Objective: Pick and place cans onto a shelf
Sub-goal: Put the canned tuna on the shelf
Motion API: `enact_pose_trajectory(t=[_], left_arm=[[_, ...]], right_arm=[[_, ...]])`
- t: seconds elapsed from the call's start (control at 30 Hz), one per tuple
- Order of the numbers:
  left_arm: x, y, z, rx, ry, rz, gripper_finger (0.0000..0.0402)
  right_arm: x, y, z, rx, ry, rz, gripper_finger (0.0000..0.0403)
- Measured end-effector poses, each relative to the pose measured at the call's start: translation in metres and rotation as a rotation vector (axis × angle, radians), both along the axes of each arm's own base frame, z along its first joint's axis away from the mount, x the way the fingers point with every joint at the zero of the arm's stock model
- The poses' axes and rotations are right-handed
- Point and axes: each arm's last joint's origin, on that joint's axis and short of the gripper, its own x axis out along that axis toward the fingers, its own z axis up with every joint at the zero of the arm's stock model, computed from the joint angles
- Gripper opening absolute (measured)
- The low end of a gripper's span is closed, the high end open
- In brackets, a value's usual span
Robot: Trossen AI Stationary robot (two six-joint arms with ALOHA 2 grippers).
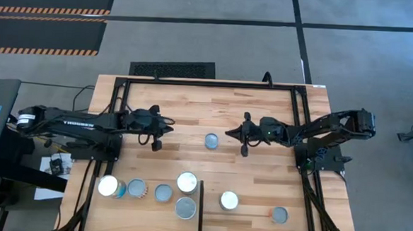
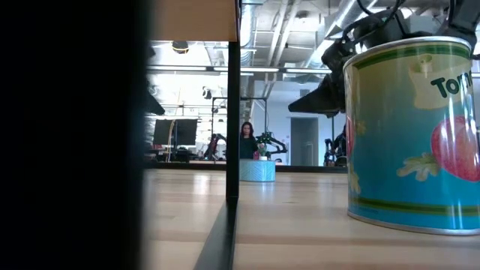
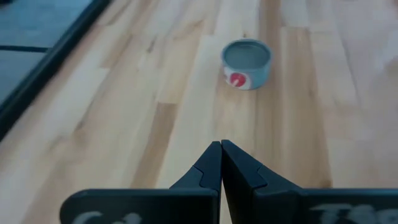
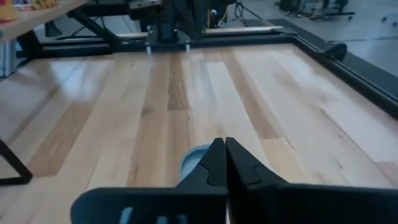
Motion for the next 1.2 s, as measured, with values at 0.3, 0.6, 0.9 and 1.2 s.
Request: enact_pose_trajectory(t=[0.3, 0.6, 0.9, 1.2], left_arm=[[0.023, 0.014, -0.018, -0.022, -0.017, -0.093, 0.0000], [0.078, 0.030, -0.028, 0.046, -0.020, -0.238, 0.0000], [0.136, 0.039, -0.050, 0.037, -0.081, -0.487, 0.0000], [0.160, 0.029, -0.070, 0.106, 0.037, -0.608, 0.0039]], right_arm=[[0.004, 0.001, -0.004, 0.033, 0.059, 0.010, 0.0008], [0.012, -0.017, -0.018, 0.026, 0.001, 0.074, 0.0005], [0.013, -0.031, -0.022, 0.035, -0.049, 0.048, 0.0007], [0.010, -0.037, -0.025, 0.025, -0.024, 0.061, 0.0008]])
